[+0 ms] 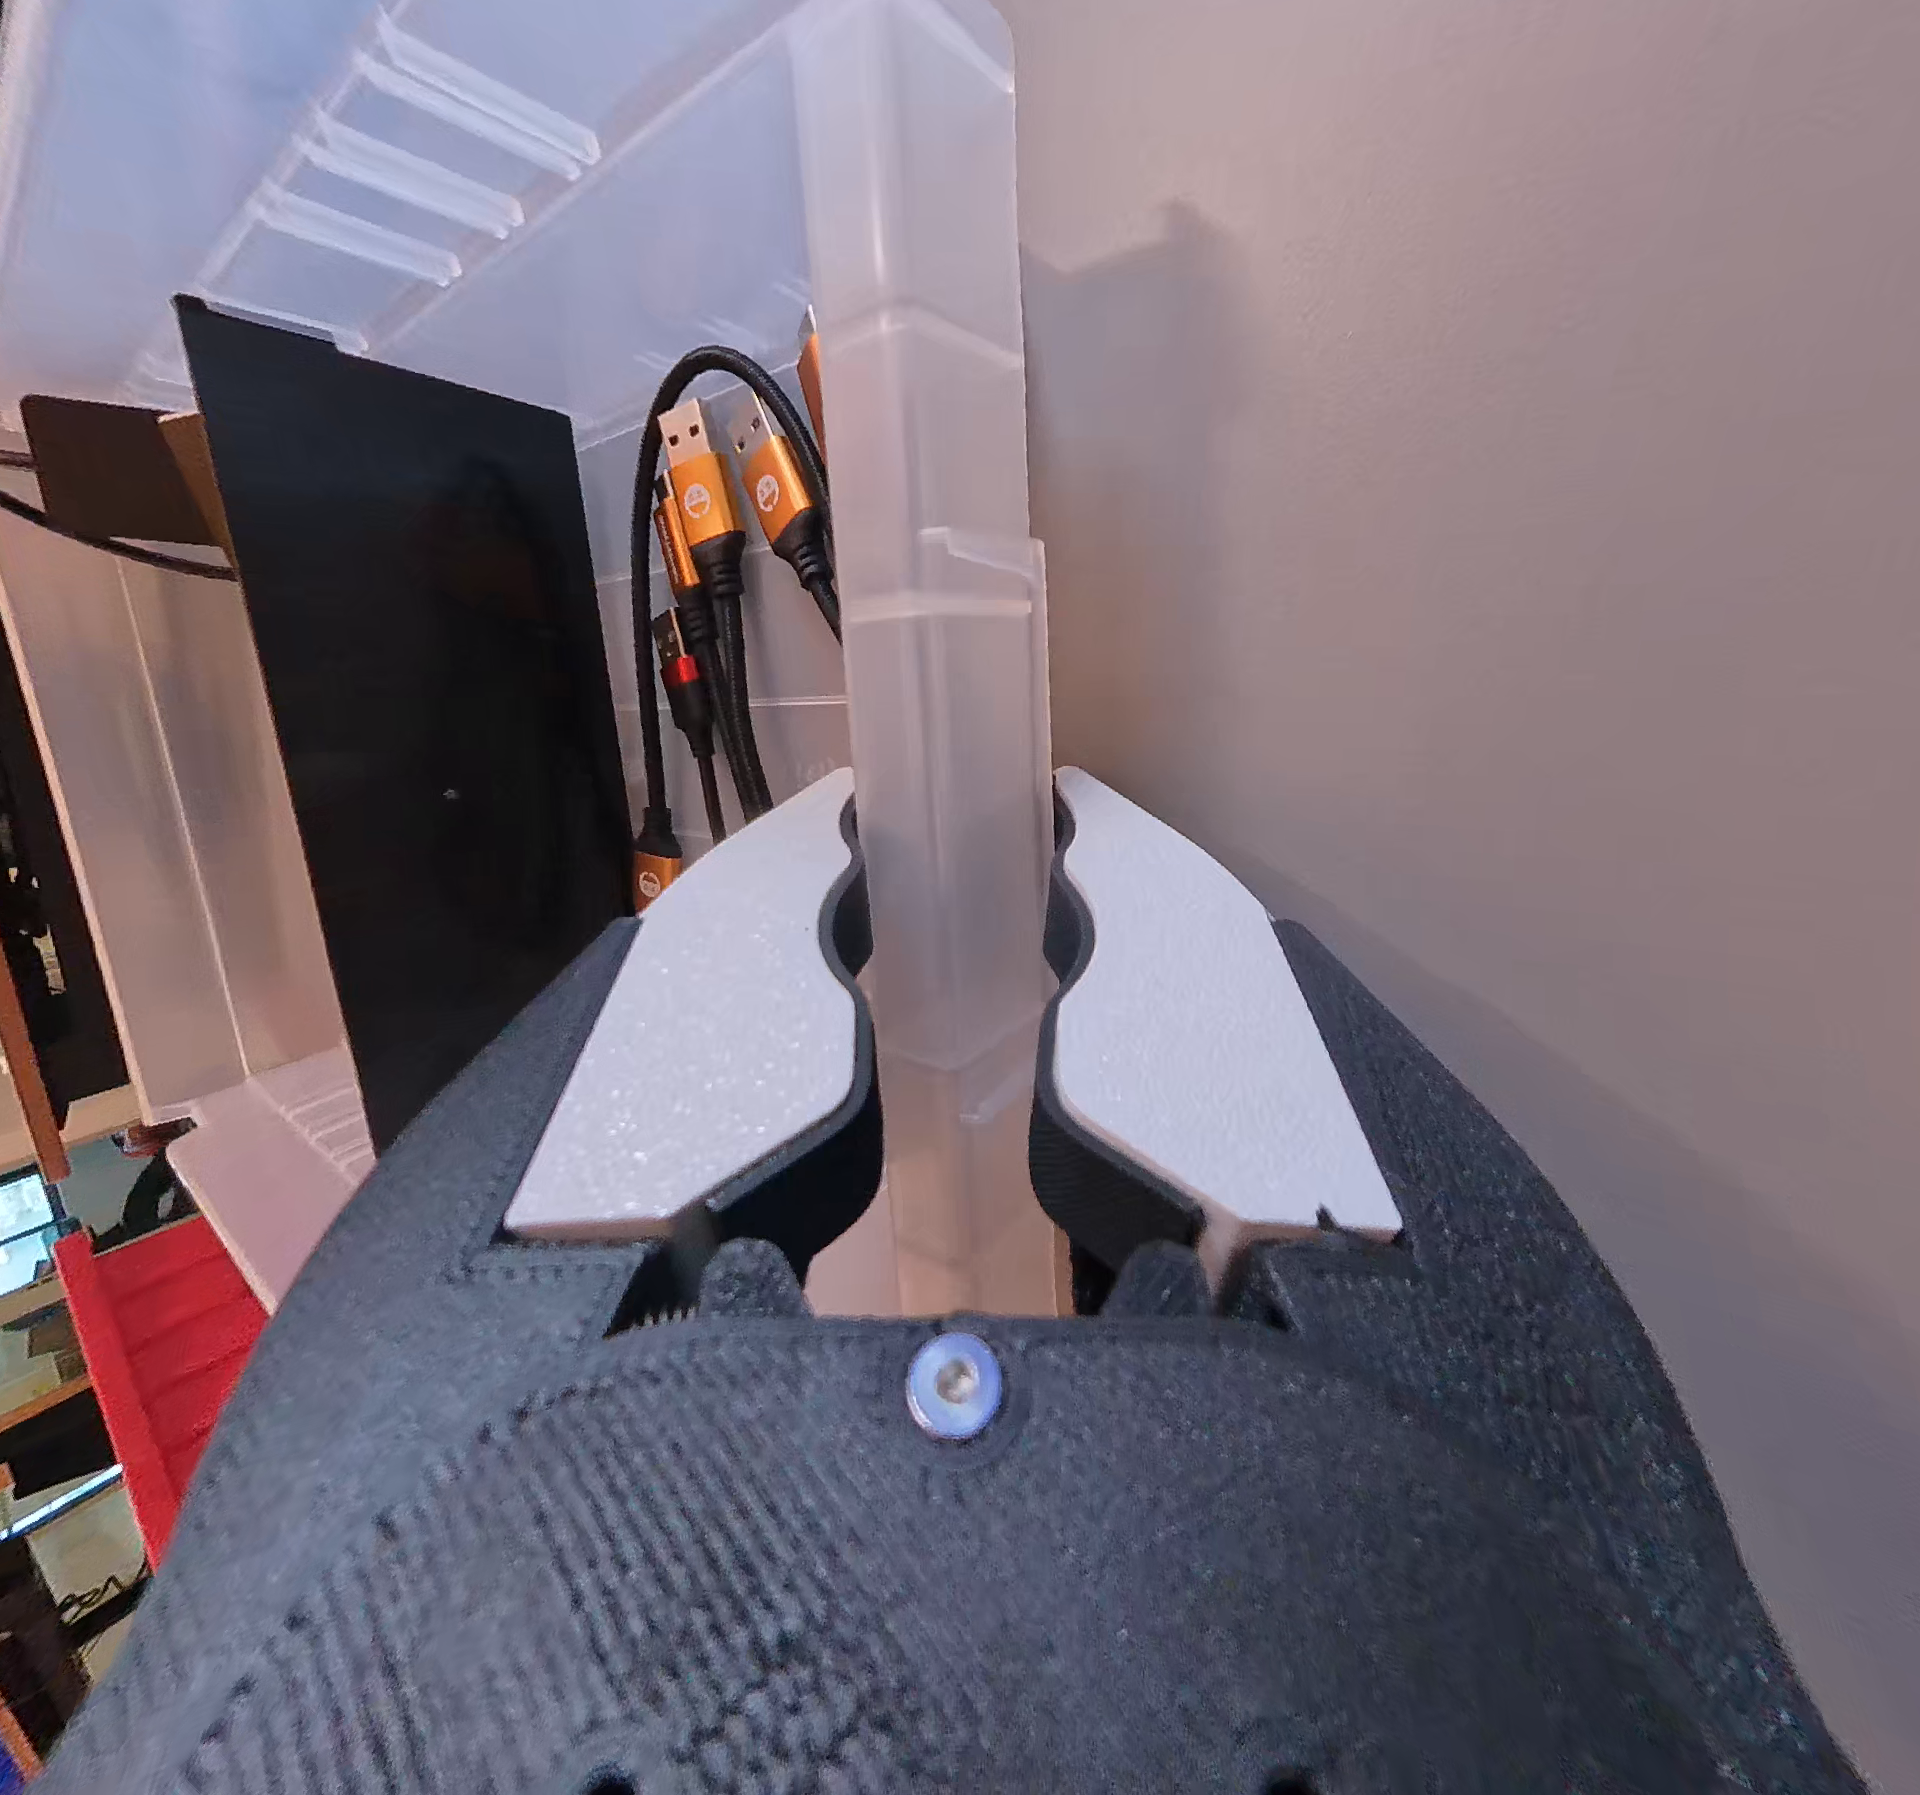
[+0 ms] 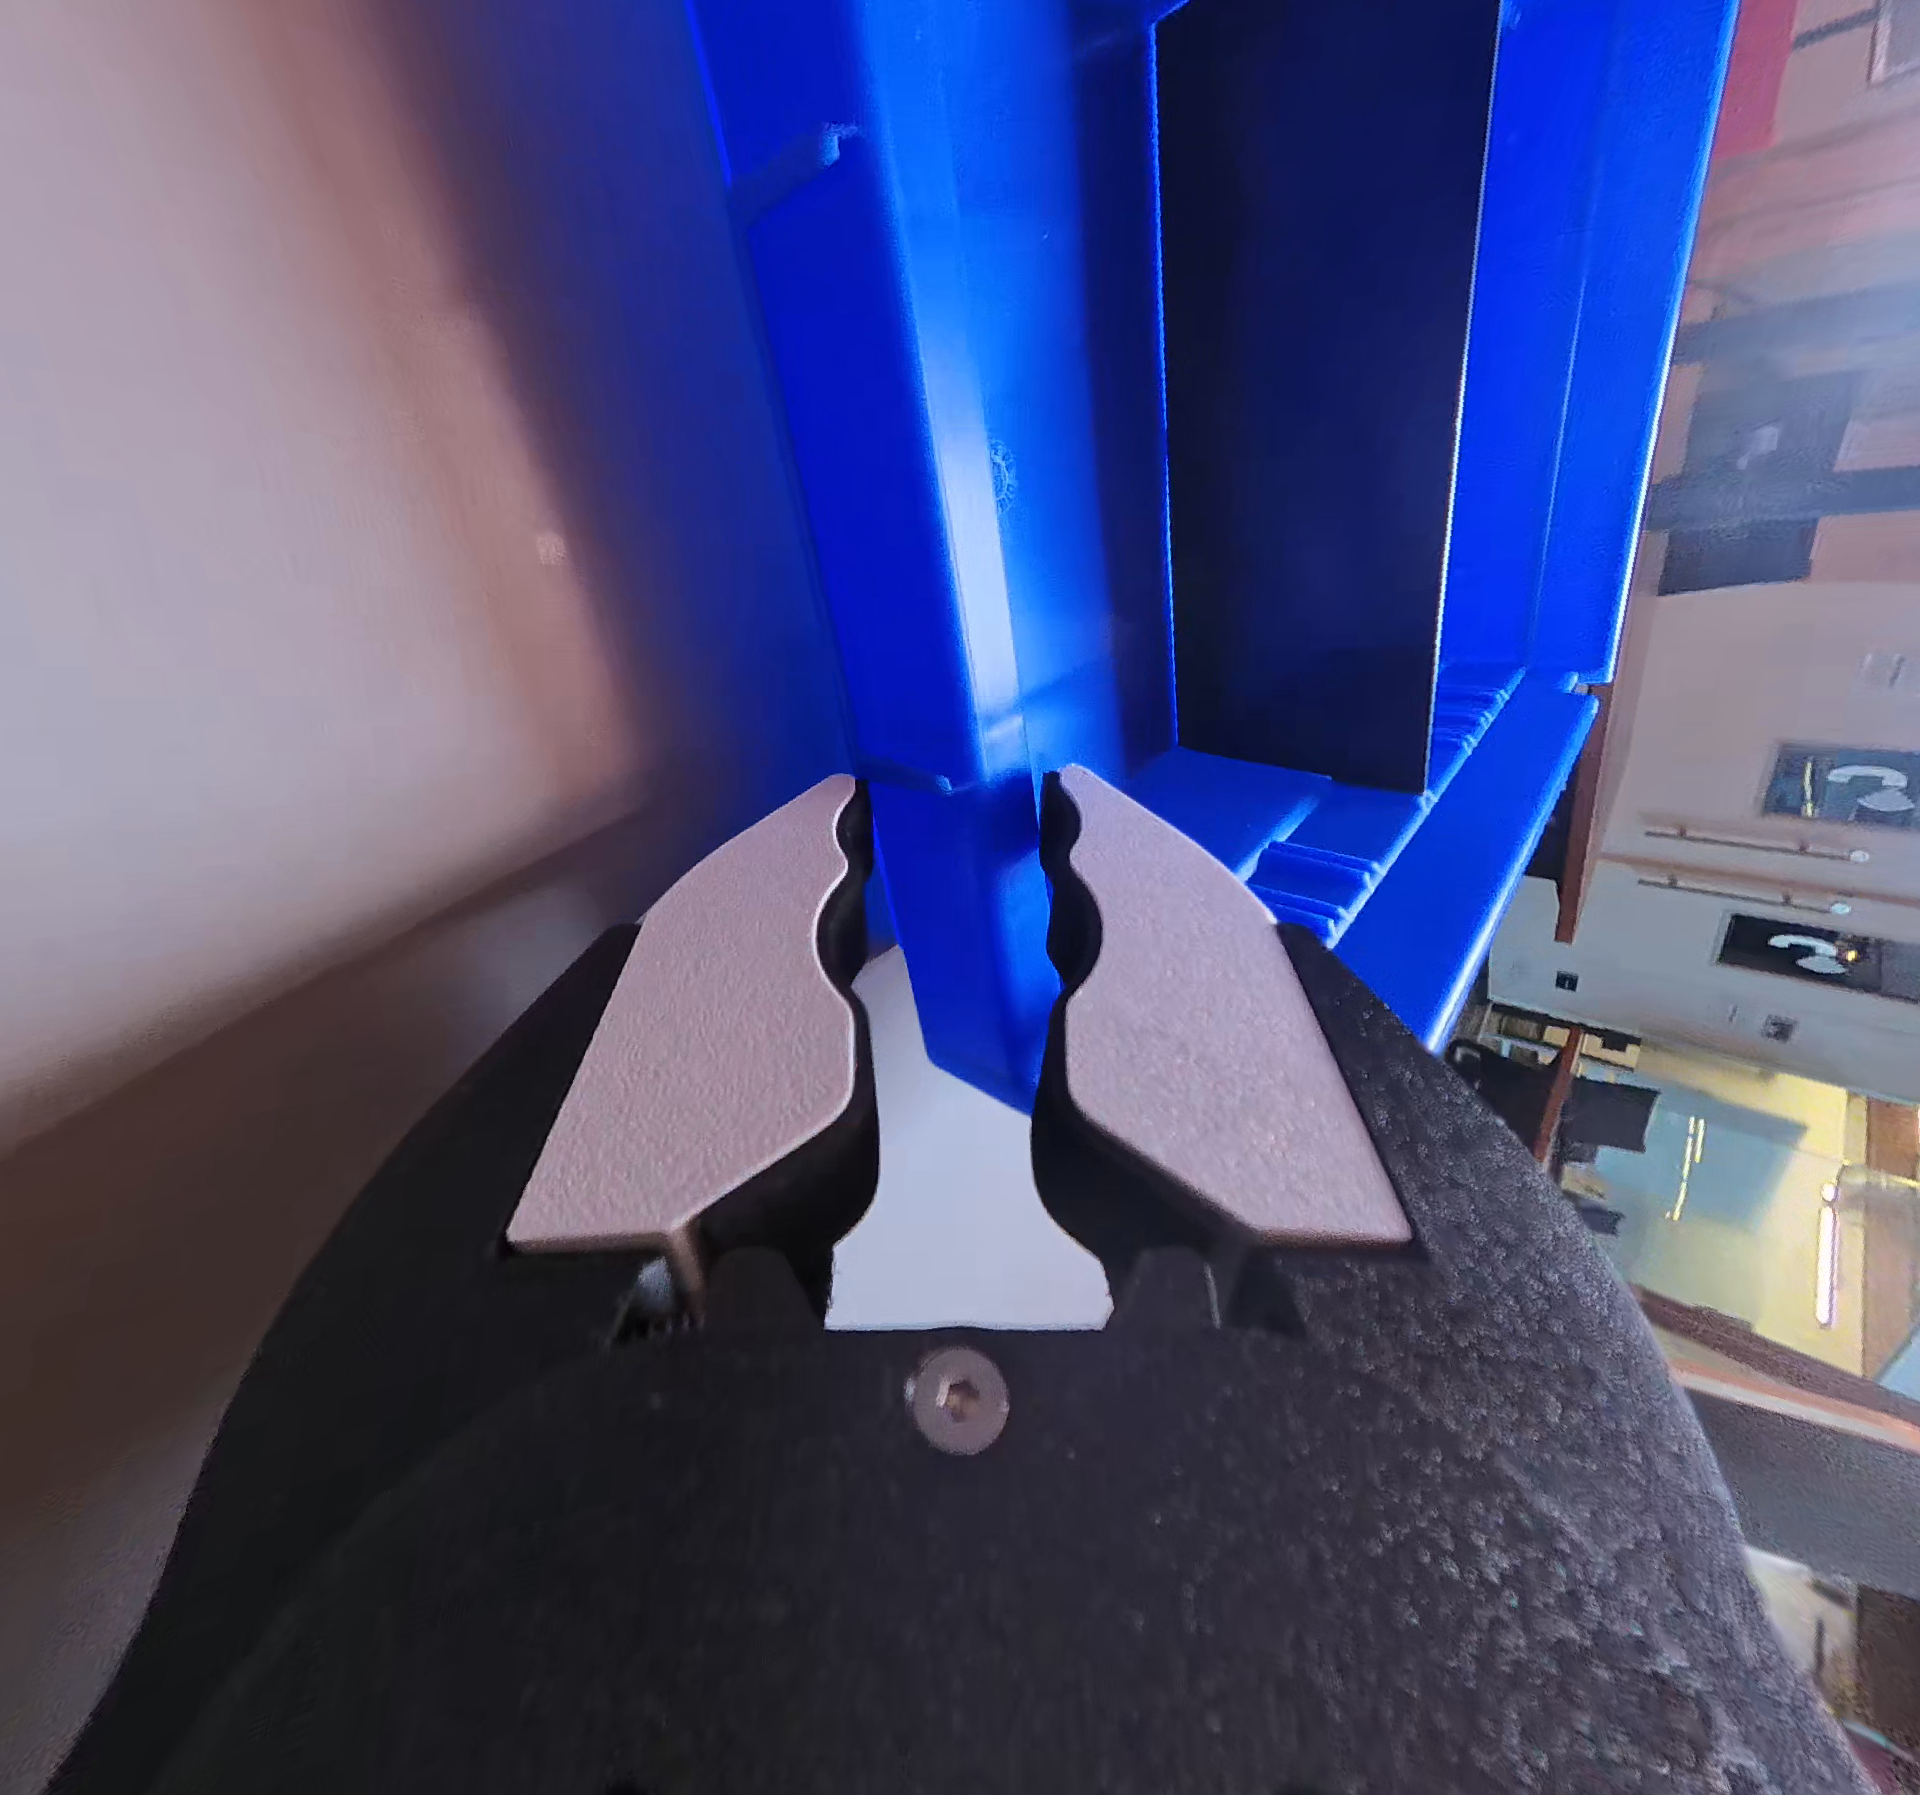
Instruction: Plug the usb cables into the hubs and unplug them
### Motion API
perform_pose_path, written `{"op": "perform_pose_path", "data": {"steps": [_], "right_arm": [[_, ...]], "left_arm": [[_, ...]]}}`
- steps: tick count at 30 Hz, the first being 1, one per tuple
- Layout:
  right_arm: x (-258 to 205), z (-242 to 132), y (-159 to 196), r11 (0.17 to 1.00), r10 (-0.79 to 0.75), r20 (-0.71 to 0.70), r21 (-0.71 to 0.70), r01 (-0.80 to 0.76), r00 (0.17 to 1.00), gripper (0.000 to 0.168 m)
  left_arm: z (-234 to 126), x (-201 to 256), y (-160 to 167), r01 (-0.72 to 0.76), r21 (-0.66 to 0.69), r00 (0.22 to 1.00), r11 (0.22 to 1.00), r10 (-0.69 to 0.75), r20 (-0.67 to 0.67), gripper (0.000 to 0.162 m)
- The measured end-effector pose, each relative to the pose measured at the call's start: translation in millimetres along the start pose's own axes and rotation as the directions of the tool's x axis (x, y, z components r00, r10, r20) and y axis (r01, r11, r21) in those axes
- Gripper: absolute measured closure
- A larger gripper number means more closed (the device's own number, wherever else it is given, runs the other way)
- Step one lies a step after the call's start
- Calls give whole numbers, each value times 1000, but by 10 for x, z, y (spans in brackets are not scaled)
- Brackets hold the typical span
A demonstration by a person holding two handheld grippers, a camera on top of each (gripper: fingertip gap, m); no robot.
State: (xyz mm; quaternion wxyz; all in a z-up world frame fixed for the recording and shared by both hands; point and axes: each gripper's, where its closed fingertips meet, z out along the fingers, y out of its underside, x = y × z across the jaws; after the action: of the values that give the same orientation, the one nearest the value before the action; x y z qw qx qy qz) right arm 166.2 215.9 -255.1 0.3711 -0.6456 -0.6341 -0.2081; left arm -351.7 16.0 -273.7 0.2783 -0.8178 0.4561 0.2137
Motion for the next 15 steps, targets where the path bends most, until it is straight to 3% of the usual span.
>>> {"op": "perform_pose_path", "data": {"steps": [3, 6, 8, 10, 13, 15], "right_arm": [[-3, -73, -59, 998, 54, -7, 26, -54, 998, 137], [-30, -383, -417, 948, 220, 71, 219, -230, 973, 136], [-15, -643, -786, 840, 345, 204, 368, -398, 916, 135], [69, -879, -1148, 675, 442, 360, 470, -569, 821, 135], [227, -1046, -1518, 432, 510, 531, 522, -736, 676, 133], [254, -983, -1629, 345, 531, 565, 537, -770, 632, 133]], "left_arm": [[-107, 39, -115, 97, 85, 993, 992, -91, -74, 126], [-516, -108, -527, 327, 336, 941, 883, -270, -205, 120], [-715, -405, -726, 439, 457, 898, 773, -367, -241, 123], [-704, -778, -756, 503, 472, 862, 724, -464, -205, 123], [-487, -1300, -673, 550, 419, 823, 723, -553, -126, 124], [-244, -1590, -515, 542, 327, 830, 774, -555, -62, 124]]}}
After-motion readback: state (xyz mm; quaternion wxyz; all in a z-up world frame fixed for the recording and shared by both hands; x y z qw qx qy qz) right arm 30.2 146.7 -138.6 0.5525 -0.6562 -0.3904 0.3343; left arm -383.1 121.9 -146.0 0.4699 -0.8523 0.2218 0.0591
